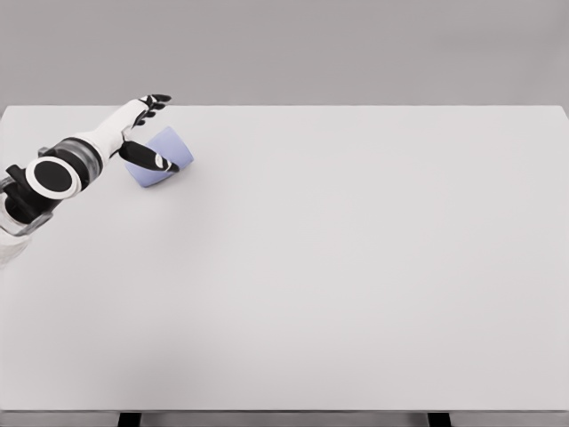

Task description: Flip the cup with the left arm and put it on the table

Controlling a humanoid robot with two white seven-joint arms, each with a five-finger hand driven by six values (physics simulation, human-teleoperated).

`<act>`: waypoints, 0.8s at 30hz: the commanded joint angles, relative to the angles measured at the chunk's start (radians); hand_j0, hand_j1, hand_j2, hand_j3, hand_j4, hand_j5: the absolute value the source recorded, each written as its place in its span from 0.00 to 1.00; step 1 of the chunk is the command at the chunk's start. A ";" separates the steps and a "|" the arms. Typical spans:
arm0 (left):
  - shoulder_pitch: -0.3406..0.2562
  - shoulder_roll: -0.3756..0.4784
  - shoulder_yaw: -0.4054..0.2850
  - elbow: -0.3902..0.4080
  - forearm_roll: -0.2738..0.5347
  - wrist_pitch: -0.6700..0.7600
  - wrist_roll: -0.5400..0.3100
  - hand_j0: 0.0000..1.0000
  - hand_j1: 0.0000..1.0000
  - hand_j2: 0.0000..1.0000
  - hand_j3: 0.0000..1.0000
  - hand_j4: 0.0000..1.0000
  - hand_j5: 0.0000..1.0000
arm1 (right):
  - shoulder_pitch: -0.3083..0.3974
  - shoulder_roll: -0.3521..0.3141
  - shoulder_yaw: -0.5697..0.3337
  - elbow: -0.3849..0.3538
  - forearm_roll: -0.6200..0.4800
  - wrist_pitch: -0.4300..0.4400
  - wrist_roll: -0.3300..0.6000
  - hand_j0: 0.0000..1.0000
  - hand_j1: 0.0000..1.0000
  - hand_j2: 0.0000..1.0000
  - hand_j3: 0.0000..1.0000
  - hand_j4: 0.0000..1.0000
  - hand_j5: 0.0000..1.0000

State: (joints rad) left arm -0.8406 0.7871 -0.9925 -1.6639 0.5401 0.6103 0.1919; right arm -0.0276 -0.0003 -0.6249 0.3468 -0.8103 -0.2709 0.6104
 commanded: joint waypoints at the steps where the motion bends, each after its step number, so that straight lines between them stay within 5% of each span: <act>1: -0.002 0.000 -0.002 0.009 -0.008 0.001 0.000 1.00 1.00 1.00 1.00 1.00 1.00 | 0.000 0.000 0.001 0.000 0.000 -0.001 0.000 1.00 1.00 1.00 1.00 1.00 1.00; 3: -0.005 -0.008 -0.003 0.099 -0.015 0.001 -0.008 1.00 1.00 1.00 1.00 1.00 1.00 | 0.000 0.000 0.001 0.000 0.000 -0.001 0.000 1.00 1.00 1.00 1.00 1.00 1.00; 10: -0.028 -0.085 -0.025 0.187 -0.015 0.001 -0.008 1.00 1.00 1.00 1.00 1.00 1.00 | 0.000 0.000 0.001 0.000 0.000 -0.002 0.000 1.00 1.00 1.00 1.00 1.00 1.00; 12: -0.055 -0.104 -0.075 0.211 -0.015 0.001 -0.008 1.00 1.00 1.00 1.00 1.00 1.00 | 0.000 0.000 -0.001 0.000 0.000 -0.001 0.000 1.00 1.00 1.00 1.00 1.00 1.00; 24: -0.072 -0.106 -0.123 0.213 -0.071 0.001 -0.046 1.00 1.00 1.00 1.00 1.00 1.00 | 0.000 0.000 -0.001 0.000 0.000 -0.001 0.000 1.00 1.00 1.00 1.00 1.00 1.00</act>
State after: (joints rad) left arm -0.9235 0.6804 -1.1127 -1.4564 0.4821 0.6104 0.1512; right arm -0.0276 -0.0003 -0.6248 0.3468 -0.8104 -0.2711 0.6104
